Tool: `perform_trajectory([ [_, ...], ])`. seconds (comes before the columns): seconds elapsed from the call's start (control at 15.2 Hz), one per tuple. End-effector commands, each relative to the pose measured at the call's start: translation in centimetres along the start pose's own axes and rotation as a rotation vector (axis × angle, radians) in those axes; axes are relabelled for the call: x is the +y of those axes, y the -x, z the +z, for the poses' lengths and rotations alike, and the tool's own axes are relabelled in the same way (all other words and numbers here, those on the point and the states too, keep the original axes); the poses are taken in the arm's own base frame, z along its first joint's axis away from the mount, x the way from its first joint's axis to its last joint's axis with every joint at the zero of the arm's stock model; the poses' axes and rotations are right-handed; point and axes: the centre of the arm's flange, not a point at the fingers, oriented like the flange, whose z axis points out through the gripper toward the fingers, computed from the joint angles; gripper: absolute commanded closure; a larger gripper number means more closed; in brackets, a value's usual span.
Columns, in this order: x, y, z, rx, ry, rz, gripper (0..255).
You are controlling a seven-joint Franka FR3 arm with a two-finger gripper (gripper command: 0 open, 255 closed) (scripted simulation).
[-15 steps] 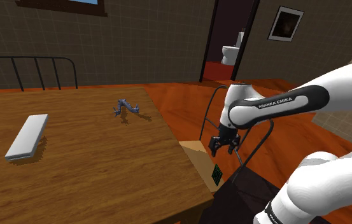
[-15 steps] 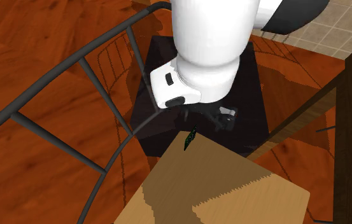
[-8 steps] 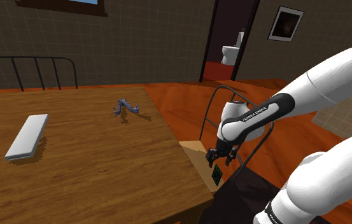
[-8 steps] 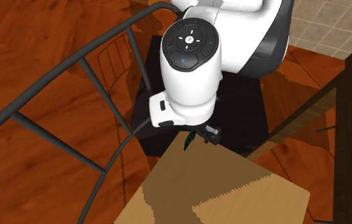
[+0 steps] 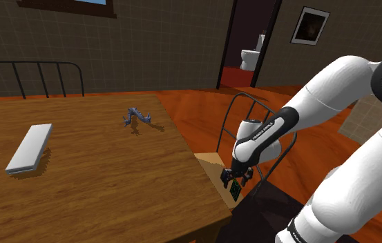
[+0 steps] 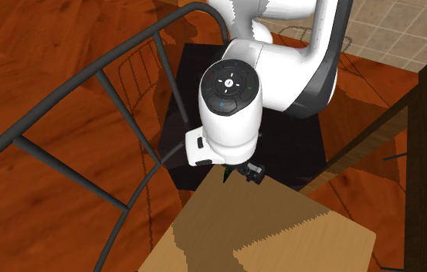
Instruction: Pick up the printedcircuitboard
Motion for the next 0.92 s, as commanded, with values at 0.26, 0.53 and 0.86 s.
perform_trajectory([
  [0.26,0.8,0.7,1.3,-0.016,0.006,0.014,255],
  [0.53,1.1,0.9,1.0,-0.016,0.006,0.014,255],
  [0.86,0.8,0.6,-0.6,-0.016,0.005,0.015,255],
])
